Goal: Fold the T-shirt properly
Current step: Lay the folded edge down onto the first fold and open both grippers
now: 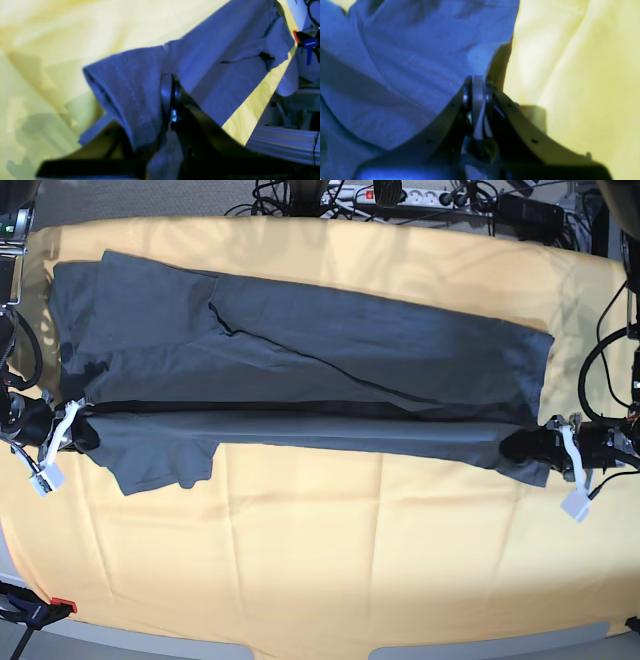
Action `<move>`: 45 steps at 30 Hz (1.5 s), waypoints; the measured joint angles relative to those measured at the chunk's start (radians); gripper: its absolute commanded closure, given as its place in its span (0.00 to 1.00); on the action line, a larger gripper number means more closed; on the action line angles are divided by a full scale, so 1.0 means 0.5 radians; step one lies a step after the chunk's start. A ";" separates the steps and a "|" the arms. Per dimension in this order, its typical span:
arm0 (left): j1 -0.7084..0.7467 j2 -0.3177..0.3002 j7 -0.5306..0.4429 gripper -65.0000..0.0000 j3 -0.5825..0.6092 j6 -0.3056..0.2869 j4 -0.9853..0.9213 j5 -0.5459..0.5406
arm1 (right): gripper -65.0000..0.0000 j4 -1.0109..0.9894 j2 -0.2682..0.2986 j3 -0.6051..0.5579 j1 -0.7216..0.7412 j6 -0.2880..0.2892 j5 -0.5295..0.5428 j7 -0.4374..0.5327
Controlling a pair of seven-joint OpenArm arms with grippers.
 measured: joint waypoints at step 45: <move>0.504 -0.131 0.248 1.00 -0.231 0.000 0.504 -0.012 | 1.00 0.004 0.117 0.000 -0.051 -0.001 0.301 -0.438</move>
